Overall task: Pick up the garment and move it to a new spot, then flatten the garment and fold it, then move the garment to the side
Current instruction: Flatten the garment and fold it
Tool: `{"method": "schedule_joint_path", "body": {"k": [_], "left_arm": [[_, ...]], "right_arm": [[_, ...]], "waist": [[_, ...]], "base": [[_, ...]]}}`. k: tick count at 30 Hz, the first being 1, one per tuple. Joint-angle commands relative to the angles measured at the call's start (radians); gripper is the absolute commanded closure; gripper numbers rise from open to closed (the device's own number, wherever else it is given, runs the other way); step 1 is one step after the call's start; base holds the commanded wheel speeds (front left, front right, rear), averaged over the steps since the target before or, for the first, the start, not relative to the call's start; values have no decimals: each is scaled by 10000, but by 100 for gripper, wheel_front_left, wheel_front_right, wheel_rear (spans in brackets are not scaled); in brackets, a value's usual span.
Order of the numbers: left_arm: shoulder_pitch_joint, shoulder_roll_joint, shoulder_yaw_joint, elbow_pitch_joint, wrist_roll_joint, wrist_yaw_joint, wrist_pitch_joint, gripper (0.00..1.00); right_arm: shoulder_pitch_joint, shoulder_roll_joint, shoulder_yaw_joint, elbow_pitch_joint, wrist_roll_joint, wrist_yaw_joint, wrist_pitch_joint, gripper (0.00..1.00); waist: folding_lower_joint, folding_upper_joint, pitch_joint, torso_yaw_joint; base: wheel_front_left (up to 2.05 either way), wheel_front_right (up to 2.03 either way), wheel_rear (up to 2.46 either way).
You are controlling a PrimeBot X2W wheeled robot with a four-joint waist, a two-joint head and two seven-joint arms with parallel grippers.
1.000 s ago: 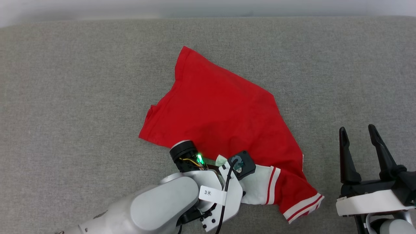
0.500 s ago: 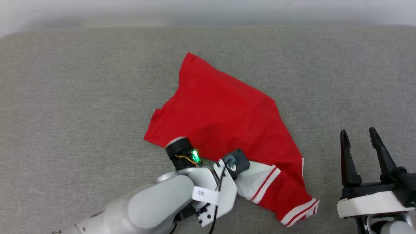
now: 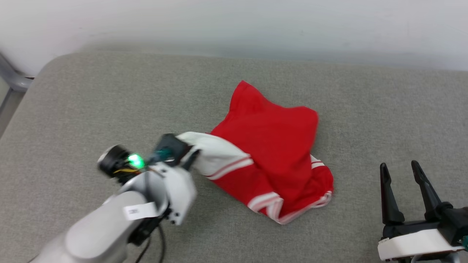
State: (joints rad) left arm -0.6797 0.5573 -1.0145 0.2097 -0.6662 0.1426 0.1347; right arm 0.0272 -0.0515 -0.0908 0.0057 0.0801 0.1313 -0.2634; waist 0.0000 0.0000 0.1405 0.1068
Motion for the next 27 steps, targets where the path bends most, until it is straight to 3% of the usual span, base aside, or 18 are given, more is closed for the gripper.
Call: {"method": "schedule_joint_path", "body": {"k": [1,6,13,19,24,25,26,27], "left_arm": [[437,284,270,-63,-206,265,-253,100],[1705,1193,1008,-51,-893,1053,-917,100],[3535,1746,1643,480,-1942,1625,-1690,100],[4434,1738,1854,1327,-2588,1530,-1991,100],[4579,1279,1830,1813,-2883,1270,-2191,100],[4560,1182,1834,1906,-2895,1230,-2240,74],[4516,1118,1840,2010,-2860,1211,-2344,3],[4450,1067,1885,2084,-2798,1241,-2511,0]], "right_arm": [[146,22,-8,5,32,-9,-20,0],[257,24,8,2,25,-10,-20,0],[353,22,55,-16,-84,-10,-20,0],[343,24,-1,21,-195,-9,-20,0],[354,24,-26,98,-225,-9,-20,0],[360,24,-18,110,-226,-9,-20,0],[380,24,-13,130,-228,-10,-20,0],[400,23,0,143,-226,-10,-20,0]], "waist": [[0,0,-142,134],[0,0,-250,237],[0,0,-240,234],[0,0,-201,242],[0,0,-278,313],[0,0,-319,327],[0,0,-373,346],[0,0,-425,357]], "base": [[0,0,0],[0,0,0],[0,0,0],[0,0,0],[0,0,0],[0,0,0],[0,0,0],[0,0,0]]}}
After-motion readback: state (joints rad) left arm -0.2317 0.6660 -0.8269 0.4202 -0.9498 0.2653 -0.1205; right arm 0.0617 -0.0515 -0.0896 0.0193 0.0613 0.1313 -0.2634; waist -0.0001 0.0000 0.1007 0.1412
